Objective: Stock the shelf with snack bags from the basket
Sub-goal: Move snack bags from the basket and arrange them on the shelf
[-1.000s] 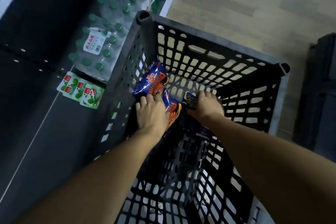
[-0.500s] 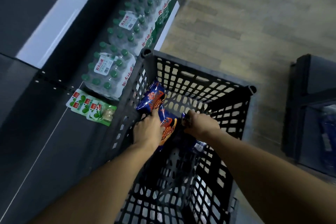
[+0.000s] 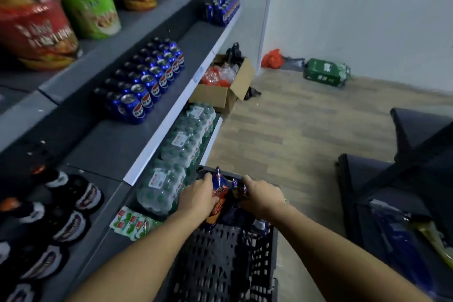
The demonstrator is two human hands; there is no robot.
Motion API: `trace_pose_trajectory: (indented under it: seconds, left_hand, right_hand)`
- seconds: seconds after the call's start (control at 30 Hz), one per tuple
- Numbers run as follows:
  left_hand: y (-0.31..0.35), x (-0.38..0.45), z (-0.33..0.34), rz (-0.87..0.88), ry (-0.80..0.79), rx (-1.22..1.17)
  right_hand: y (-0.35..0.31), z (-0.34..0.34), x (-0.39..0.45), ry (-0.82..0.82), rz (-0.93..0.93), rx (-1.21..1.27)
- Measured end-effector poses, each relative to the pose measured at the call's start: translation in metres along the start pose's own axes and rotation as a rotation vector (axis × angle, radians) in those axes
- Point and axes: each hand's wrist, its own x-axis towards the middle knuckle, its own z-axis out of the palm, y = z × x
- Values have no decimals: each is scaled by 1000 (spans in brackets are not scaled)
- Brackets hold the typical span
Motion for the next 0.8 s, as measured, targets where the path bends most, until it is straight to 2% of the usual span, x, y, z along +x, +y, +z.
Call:
trace_pose_trajectory:
  seconds: [0.2,0.43,0.57,0.8]
  left_hand:
    - [11,-36,-117,-3,72,86]
    - [6,-96,-224,-89,252,137]
    - [-2,-136,-252,-159,302,100]
    - [-38,-215,-267,-313,361,71]
  right_hand:
    - [-30,-110,-42,53,-151,-104]
    - [-50,-214,-88,160,-378,-195]
    - [-54,-238,-101,237,-454,-228]
    - [-109,-241,-112,163,-642,-191]
